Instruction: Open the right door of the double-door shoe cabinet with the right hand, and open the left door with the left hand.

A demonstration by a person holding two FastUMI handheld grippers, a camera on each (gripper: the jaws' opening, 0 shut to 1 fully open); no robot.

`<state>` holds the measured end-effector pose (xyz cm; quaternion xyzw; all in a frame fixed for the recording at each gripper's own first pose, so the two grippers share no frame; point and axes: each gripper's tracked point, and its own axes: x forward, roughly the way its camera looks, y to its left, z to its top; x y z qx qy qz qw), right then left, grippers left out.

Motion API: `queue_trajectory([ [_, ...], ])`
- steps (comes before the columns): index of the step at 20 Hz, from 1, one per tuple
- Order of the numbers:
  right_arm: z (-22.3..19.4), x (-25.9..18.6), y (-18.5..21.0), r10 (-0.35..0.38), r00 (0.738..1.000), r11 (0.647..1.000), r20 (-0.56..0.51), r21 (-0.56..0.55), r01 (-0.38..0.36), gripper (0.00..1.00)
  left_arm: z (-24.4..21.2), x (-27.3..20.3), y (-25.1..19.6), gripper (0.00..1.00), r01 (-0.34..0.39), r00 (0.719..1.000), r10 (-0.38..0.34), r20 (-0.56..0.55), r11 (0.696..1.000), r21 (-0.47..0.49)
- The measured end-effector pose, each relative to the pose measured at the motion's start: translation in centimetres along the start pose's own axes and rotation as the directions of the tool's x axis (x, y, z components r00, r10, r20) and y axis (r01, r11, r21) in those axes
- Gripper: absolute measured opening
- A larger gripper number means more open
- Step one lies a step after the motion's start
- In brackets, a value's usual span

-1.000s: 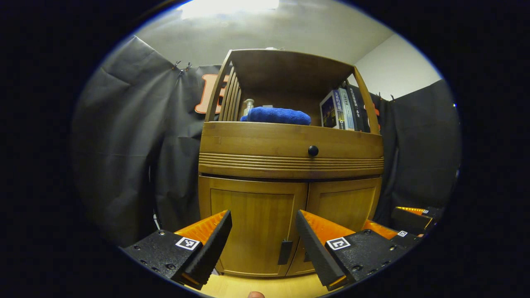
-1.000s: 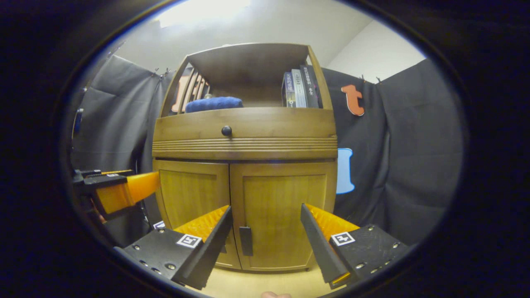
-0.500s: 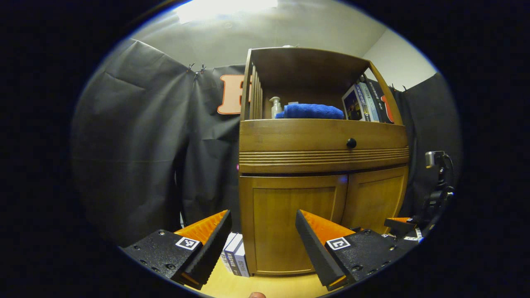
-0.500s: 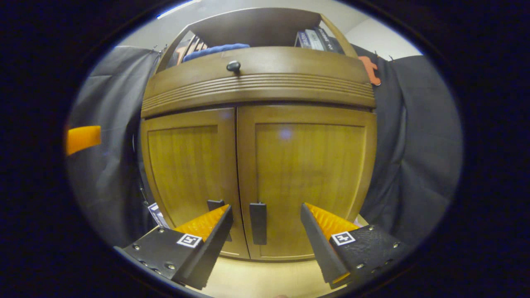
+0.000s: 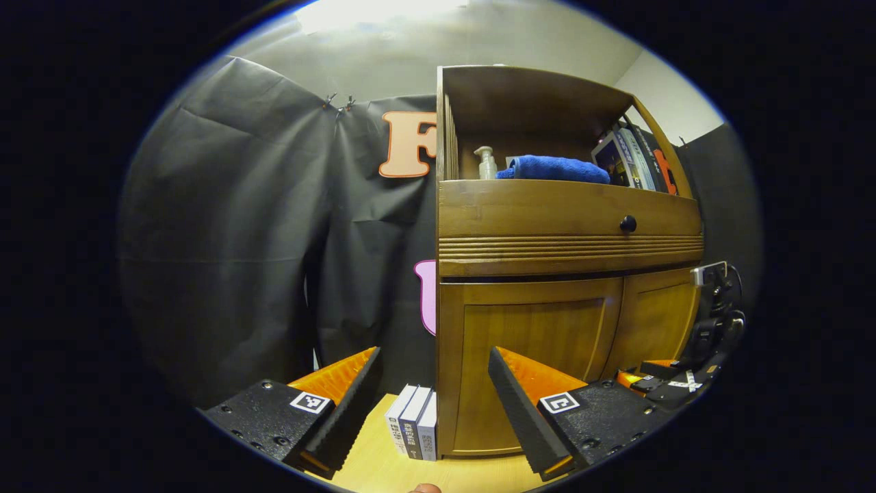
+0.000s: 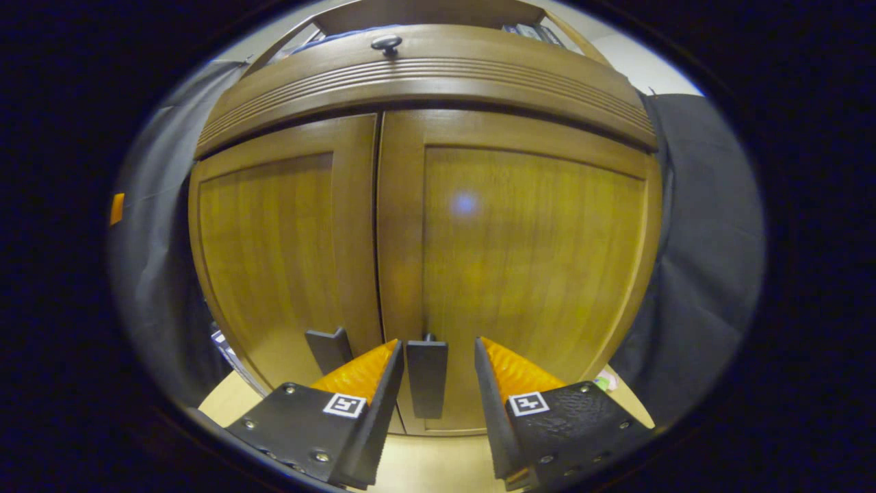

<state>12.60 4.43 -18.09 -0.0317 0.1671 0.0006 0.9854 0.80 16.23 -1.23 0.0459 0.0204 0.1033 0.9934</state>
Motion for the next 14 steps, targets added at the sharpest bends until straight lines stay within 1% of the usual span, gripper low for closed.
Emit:
queue_trajectory([
  [1,-0.1,1.0,0.3,0.001,1.0,1.0,-0.001,0.007,-0.001,0.61,-0.2,0.2,0.1,0.92,0.006,1.0,-0.006,-0.004,1.0,-0.001],
  [2,-0.3,1.1,0.7,-0.001,1.0,1.0,-0.008,0.007,0.001,0.49,-0.4,0.4,0.2,0.92,0.009,1.0,-0.009,-0.006,1.0,-0.004],
  [3,0.1,1.8,1.0,-0.008,1.0,1.0,-0.009,0.003,0.008,0.36,-0.6,0.6,0.2,0.95,0.013,1.0,-0.013,-0.01,1.0,-0.01],
  [4,0.0,1.7,0.9,-0.012,1.0,1.0,-0.019,0.003,0.012,0.34,-0.8,0.8,0.3,0.95,0.014,1.0,-0.014,-0.016,1.0,-0.017],
  [5,0.2,1.7,1.1,-0.024,1.0,1.0,0.0,0.02,0.024,0.36,-1.1,0.8,0.4,0.96,0.013,1.0,-0.014,-0.023,1.0,-0.023],
  [6,-0.2,1.6,0.9,-0.034,0.999,0.999,-0.009,0.019,0.034,0.32,-1.2,0.9,0.4,0.96,0.012,0.999,-0.013,-0.029,0.999,-0.03],
  [7,0.1,1.6,0.9,-0.043,0.999,0.999,0.002,0.019,0.043,0.35,-1.5,0.9,0.5,0.96,0.011,0.999,-0.012,-0.034,0.999,-0.036],
  [8,-0.2,1.5,0.9,-0.05,0.999,0.999,-0.005,0.018,0.05,0.32,-1.6,1.0,0.5,0.92,0.011,0.999,-0.013,-0.038,0.999,-0.042],
  [9,-0.1,1.3,0.8,-0.055,0.998,0.998,-0.001,0.02,0.055,0.31,-1.7,0.9,0.5,0.92,0.014,0.999,-0.015,-0.041,0.999,-0.048],
  [10,-0.3,1.1,0.7,-0.061,0.998,0.998,-0.003,0.024,0.061,0.27,-1.8,0.8,0.3,0.92,0.016,0.999,-0.018,-0.043,0.999,-0.052],
  [11,-0.2,0.9,0.7,-0.066,0.998,0.997,0.0,0.029,0.066,0.31,-1.8,0.8,0.4,0.92,0.018,0.999,-0.021,-0.044,0.998,-0.055],
  [13,-0.4,0.2,0.4,-0.072,0.997,0.997,0.004,0.034,0.072,0.31,-1.8,0.6,0.3,0.92,0.021,0.999,-0.024,-0.039,0.998,-0.064],
  [14,-0.5,-0.2,0.3,-0.073,0.997,0.997,0.006,0.037,0.073,0.31,-1.6,0.6,0.3,0.99,0.024,0.999,-0.027,-0.035,0.997,-0.068],
])
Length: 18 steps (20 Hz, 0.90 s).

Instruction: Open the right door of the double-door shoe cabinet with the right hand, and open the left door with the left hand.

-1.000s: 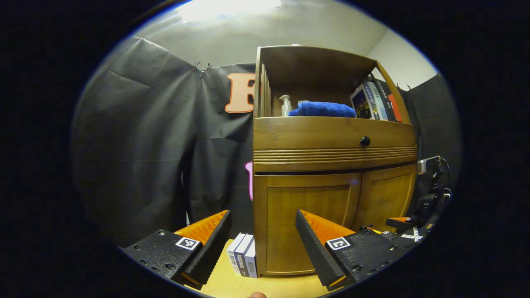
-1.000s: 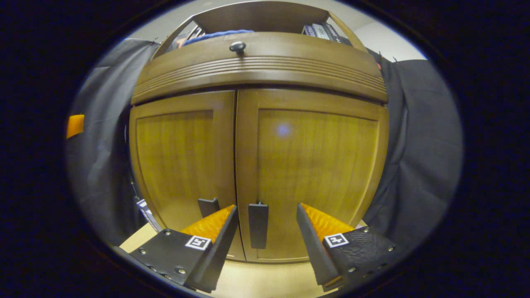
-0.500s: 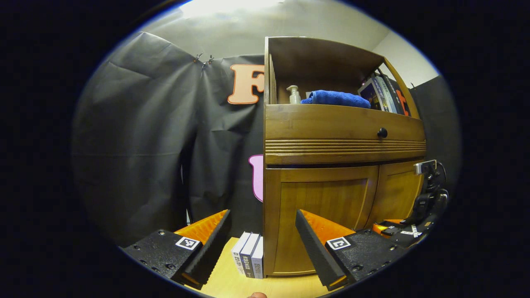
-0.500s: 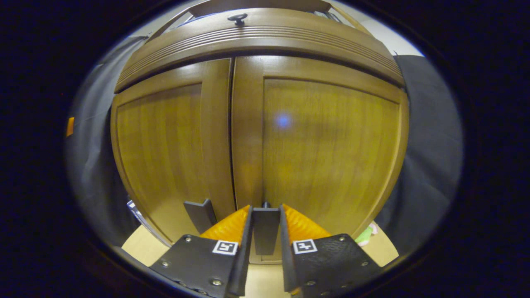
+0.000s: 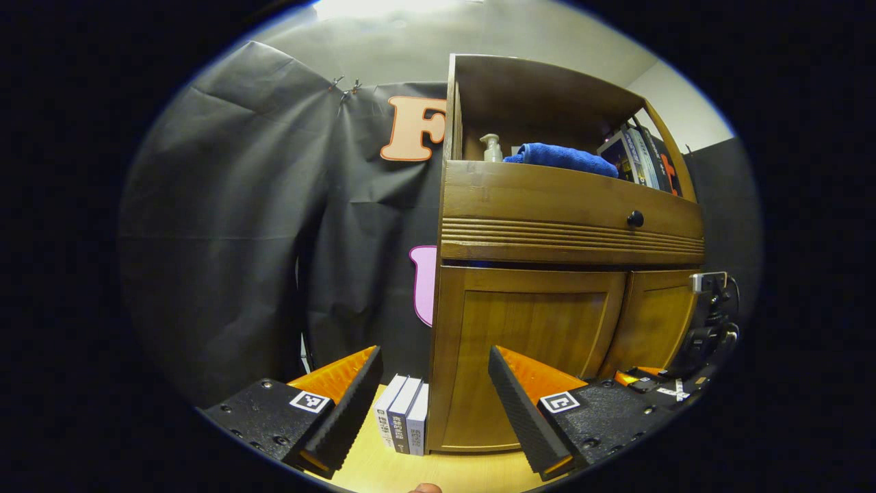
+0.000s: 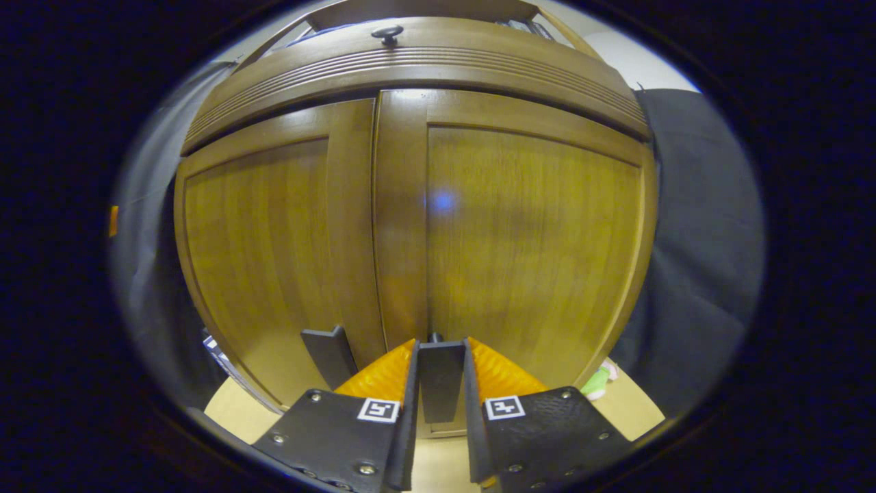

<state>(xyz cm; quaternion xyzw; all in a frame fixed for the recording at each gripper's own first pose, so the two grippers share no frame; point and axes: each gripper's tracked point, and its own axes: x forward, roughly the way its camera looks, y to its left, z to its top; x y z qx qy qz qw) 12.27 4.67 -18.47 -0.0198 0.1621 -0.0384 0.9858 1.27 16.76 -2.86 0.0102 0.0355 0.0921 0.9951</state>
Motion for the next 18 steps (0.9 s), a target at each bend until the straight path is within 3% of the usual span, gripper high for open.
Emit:
queue_trajectory([
  [2,-0.2,-0.6,-0.2,-0.001,1.0,1.0,0.002,0.004,0.001,0.31,-0.2,-0.3,-0.3,0.92,0.009,1.0,-0.009,-0.003,1.0,0.007],
  [12,-0.9,-4.4,-2.0,-0.016,1.0,1.0,0.01,0.019,0.016,0.31,-0.6,-1.8,-3.7,0.92,0.081,0.997,-0.081,-0.003,0.995,0.058],
  [13,-1.0,-4.8,-2.2,-0.018,1.0,1.0,0.011,0.022,0.018,0.28,-0.7,-1.9,-4.0,0.92,0.086,0.996,-0.086,-0.003,0.994,0.061],
  [18,-1.2,-6.5,-3.4,-0.026,1.0,0.999,0.005,0.029,0.026,0.31,-1.0,-2.8,-5.7,0.92,0.123,0.992,-0.123,-0.009,0.99,0.066],
])
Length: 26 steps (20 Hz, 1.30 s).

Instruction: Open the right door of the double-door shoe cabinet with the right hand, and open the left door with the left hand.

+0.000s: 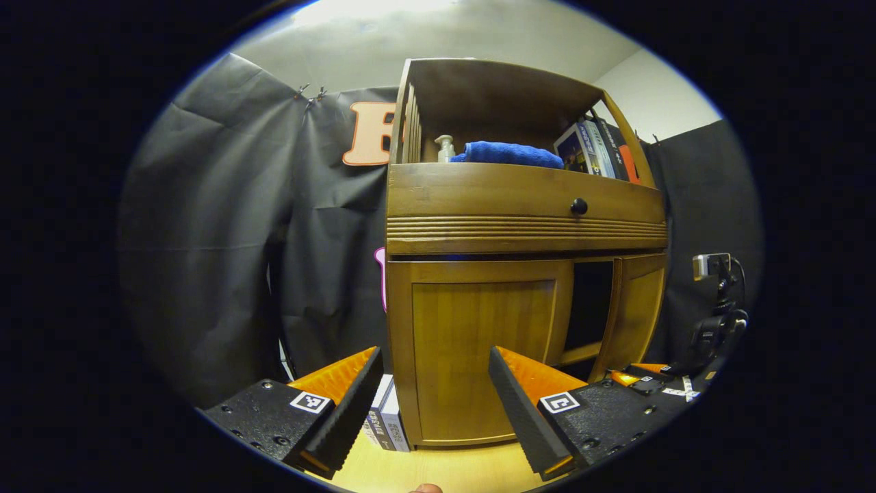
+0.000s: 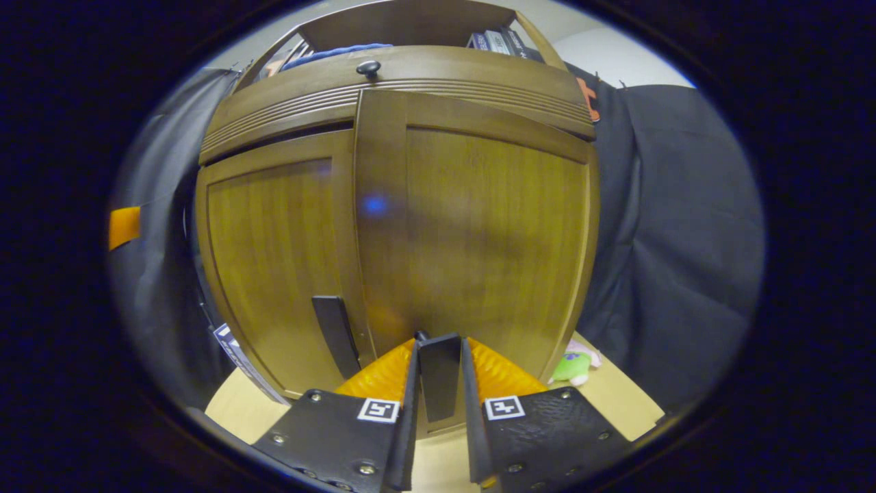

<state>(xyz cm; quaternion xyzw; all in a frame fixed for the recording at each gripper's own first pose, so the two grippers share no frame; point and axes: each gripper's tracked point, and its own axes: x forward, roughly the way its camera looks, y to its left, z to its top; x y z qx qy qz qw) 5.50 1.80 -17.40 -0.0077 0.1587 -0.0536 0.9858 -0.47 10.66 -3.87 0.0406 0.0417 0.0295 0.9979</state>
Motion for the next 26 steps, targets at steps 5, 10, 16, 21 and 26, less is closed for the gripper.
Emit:
queue_trajectory([
  [5,-0.4,-1.9,-1.5,-0.015,1.0,1.0,-0.007,0.016,0.015,0.31,-0.3,-0.4,-1.5,0.96,0.027,1.0,-0.027,-0.005,1.0,-0.005],
  [10,-0.8,-3.6,-3.2,-0.035,0.999,0.999,-0.012,0.021,0.036,0.31,-0.6,-0.7,-3.0,0.96,0.051,0.999,-0.051,-0.011,0.999,-0.012],
  [16,-1.1,-5.5,-5.3,-0.064,0.998,0.997,-0.021,0.036,0.065,0.31,-1.1,-0.7,-5.1,0.95,0.09,0.996,-0.09,-0.026,0.996,-0.022],
  [21,-0.7,-6.5,-7.2,-0.087,0.996,0.995,-0.023,0.048,0.088,0.31,-1.2,-0.5,-7.3,0.96,0.132,0.991,-0.133,-0.026,0.991,-0.03],
  [26,-0.9,-7.5,-8.7,-0.092,0.995,0.993,-0.028,0.073,0.094,0.22,-1.3,-0.2,-9.1,0.92,0.167,0.985,-0.168,-0.027,0.986,-0.023],
])
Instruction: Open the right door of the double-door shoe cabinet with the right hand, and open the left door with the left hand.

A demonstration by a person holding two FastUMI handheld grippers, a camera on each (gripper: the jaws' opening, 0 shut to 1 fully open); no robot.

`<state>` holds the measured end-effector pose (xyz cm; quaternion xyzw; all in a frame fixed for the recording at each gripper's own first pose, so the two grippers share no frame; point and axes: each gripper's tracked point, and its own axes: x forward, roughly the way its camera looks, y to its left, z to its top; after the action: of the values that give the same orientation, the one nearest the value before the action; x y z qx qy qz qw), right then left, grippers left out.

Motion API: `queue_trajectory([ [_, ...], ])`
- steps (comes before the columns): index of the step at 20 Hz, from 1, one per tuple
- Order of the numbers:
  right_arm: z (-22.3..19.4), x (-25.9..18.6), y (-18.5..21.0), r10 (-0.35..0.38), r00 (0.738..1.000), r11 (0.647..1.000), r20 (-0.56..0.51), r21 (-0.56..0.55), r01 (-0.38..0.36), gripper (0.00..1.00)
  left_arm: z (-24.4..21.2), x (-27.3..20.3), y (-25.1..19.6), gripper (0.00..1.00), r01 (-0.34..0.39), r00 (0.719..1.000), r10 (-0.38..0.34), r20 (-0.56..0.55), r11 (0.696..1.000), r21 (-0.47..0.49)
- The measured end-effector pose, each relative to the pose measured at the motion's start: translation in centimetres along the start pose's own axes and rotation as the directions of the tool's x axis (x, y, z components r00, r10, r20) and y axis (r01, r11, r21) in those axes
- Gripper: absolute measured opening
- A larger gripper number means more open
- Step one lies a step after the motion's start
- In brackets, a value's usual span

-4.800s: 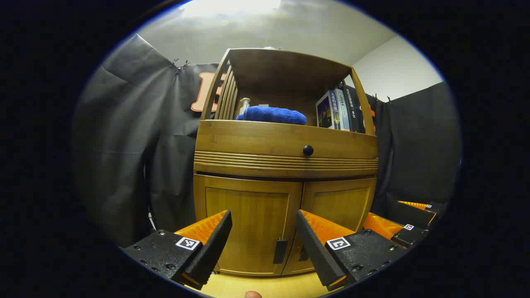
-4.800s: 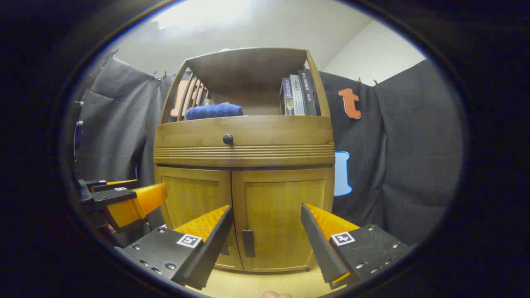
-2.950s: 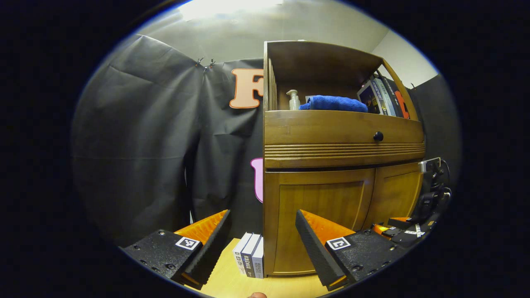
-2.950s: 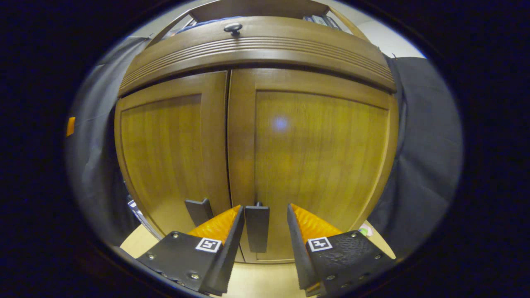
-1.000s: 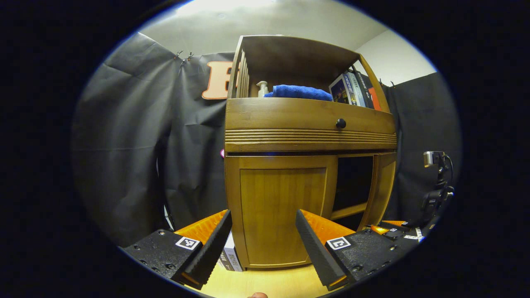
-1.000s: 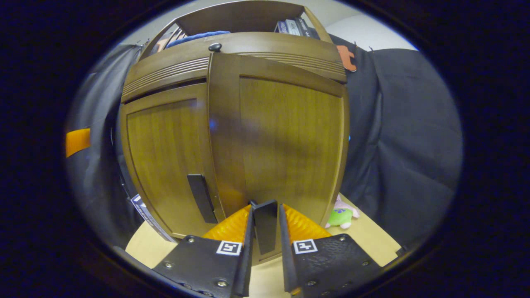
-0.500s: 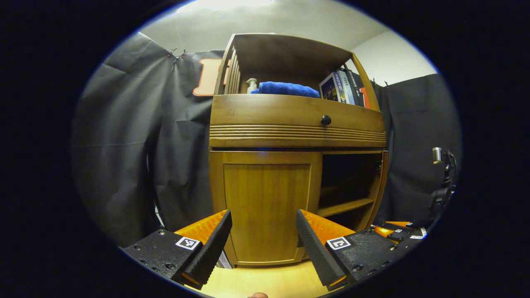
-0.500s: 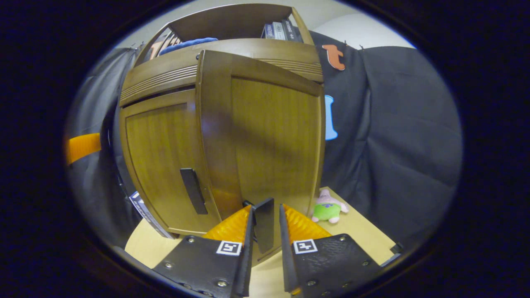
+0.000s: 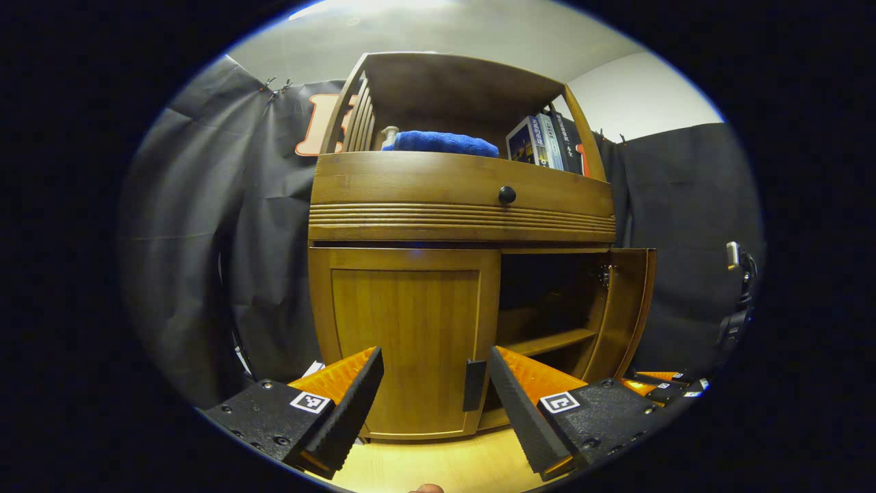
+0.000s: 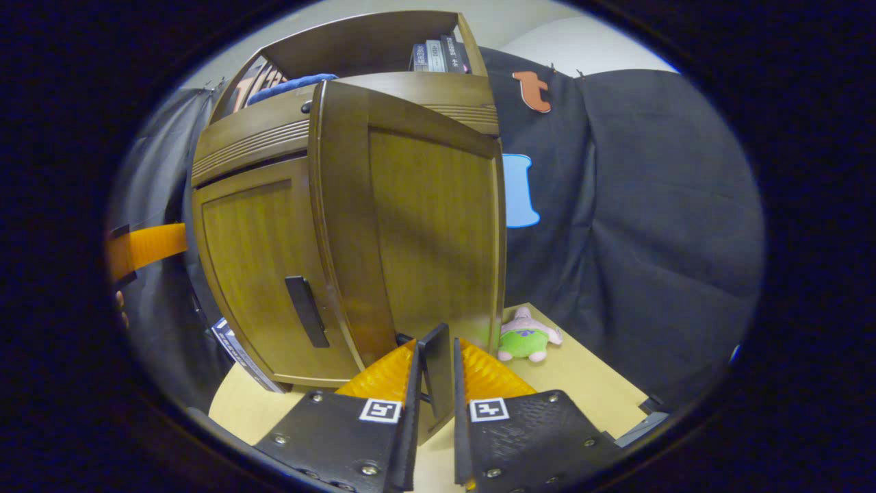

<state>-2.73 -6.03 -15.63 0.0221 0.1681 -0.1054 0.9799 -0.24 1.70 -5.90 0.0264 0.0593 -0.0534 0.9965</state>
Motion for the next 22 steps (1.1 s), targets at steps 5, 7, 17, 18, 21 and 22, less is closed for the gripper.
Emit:
queue_trajectory([
  [5,-0.1,-1.1,-2.4,-0.04,0.999,0.999,0.006,0.003,0.04,0.23,-0.6,0.6,-1.4,0.92,0.022,1.0,-0.023,-0.011,1.0,-0.007],
  [7,-0.2,-1.4,-3.2,-0.046,0.999,0.999,0.004,0.005,0.046,0.22,-0.7,1.0,-2.1,0.92,0.033,0.999,-0.033,-0.016,0.999,-0.018],
  [17,0.2,-2.3,-8.0,-0.103,0.995,0.994,0.016,-0.024,0.104,0.22,-1.5,1.8,-5.6,0.92,0.076,0.996,-0.077,-0.036,0.996,-0.041],
  [18,0.3,-2.4,-8.6,-0.113,0.993,0.993,0.02,-0.031,0.113,0.22,-1.6,1.8,-5.9,0.92,0.079,0.996,-0.081,-0.039,0.996,-0.043],
  [21,0.5,-2.5,-9.7,-0.108,0.994,0.993,0.019,-0.033,0.109,0.22,-1.7,1.8,-6.7,0.96,0.084,0.995,-0.086,-0.043,0.996,-0.039],
  [22,0.6,-2.3,-10.2,-0.101,0.995,0.995,0.022,-0.024,0.101,0.2,-1.7,1.8,-6.9,0.99,0.085,0.995,-0.087,-0.044,0.996,-0.037],
])
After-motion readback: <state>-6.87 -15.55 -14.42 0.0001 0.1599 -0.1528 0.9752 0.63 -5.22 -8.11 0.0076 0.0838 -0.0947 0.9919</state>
